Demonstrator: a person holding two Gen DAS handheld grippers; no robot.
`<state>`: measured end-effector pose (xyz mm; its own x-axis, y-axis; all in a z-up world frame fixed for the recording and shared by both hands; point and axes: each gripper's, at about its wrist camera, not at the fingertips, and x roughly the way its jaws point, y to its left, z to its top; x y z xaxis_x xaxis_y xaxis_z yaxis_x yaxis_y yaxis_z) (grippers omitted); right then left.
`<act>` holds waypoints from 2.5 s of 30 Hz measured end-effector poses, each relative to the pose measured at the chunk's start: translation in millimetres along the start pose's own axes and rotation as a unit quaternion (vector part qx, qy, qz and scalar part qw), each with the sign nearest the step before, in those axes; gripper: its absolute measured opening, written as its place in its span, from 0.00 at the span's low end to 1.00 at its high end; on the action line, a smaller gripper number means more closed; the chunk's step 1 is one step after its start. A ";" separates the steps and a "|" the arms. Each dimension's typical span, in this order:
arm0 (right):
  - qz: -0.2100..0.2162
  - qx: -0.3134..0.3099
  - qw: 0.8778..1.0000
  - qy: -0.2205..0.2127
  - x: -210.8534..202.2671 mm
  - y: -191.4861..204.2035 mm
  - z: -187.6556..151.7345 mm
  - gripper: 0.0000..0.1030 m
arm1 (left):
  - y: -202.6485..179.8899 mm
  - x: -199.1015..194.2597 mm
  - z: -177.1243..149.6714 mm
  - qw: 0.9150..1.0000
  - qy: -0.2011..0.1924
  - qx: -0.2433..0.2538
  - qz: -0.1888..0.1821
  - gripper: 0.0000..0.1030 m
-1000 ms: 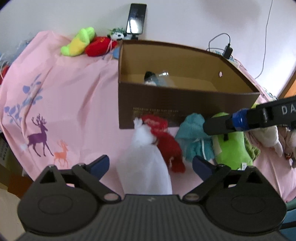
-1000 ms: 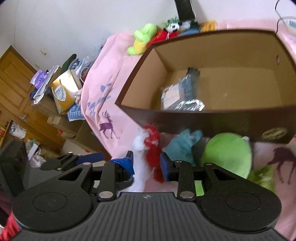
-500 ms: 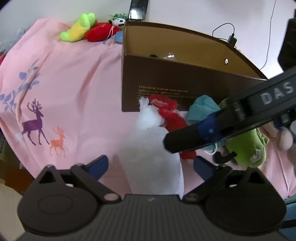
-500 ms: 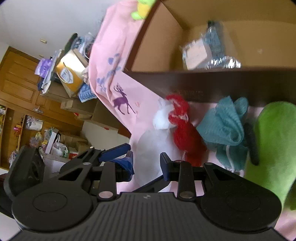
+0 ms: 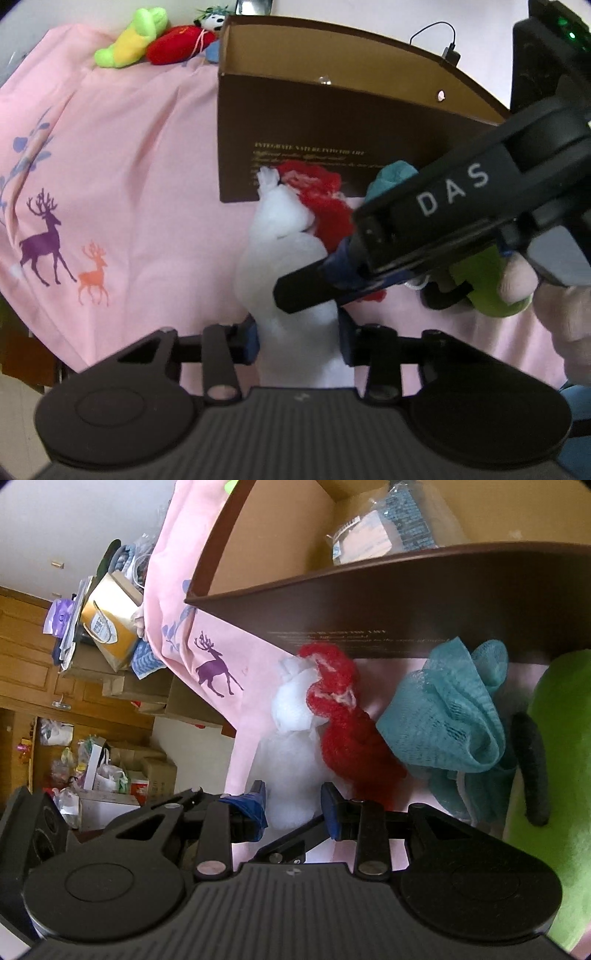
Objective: Organize soft objects
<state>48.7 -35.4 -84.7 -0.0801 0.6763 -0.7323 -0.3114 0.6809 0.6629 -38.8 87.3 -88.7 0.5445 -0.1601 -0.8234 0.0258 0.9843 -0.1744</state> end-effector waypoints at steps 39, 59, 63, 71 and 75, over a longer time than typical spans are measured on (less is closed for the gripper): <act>-0.063 -0.154 0.953 -0.251 -156.4 39.3 97.6 0.16 | -65.4 -33.2 204.2 0.978 -0.177 0.079 -0.077 0.28; -0.047 0.004 0.988 -0.146 -64.8 -67.5 143.9 0.16 | -47.5 107.6 201.6 0.998 0.009 0.042 -0.049 0.30; -0.069 0.016 0.987 -0.143 -62.0 -72.1 144.2 0.16 | -47.6 112.2 203.6 0.998 0.027 0.036 -0.036 0.43; -0.080 0.034 0.983 -0.164 -63.5 -80.0 140.0 0.16 | -48.1 112.6 204.2 0.999 0.022 0.029 -0.003 0.61; -0.078 -0.011 0.985 -0.154 -57.6 -69.3 137.0 0.17 | -48.7 112.8 203.7 0.999 0.021 0.030 0.013 0.61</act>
<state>204.6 -83.0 -67.1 0.2605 0.6187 -0.7412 -0.3177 0.7799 0.5393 192.2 36.3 -63.1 0.5098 -0.1371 -0.8493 0.0627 0.9905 -0.1222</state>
